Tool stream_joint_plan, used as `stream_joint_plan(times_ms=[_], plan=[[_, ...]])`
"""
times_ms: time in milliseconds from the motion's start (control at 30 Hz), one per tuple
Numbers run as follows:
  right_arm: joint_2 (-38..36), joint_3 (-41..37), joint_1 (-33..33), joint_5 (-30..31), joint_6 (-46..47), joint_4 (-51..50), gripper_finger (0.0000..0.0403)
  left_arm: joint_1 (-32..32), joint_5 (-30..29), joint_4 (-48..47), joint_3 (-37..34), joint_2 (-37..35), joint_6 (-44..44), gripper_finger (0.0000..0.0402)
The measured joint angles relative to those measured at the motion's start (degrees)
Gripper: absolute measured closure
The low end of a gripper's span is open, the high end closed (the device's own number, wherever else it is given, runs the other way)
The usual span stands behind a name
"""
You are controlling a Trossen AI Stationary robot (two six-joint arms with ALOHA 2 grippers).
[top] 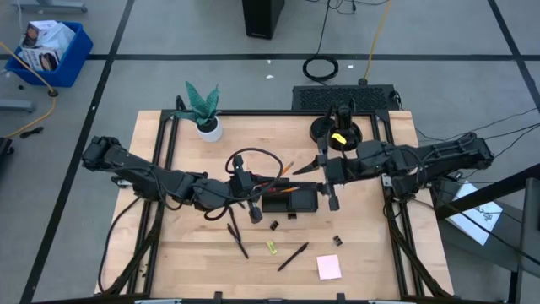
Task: Pick and place office supplies into organizer
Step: Put the yellow pencil into the black desk organizer
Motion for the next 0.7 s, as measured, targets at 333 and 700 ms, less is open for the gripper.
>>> stream_joint_plan(times_ms=[333,700], plan=[[1.8,0.0,-0.3,-0.5,-0.1,2.0,0.0269,0.0,0.0,2.7,0.0,0.0,2.2,0.0369],[2.4,-0.1,-2.5,-3.7,0.9,4.6,0.0269,0.0,0.0,3.4,0.0,0.0,2.8,0.0369]])
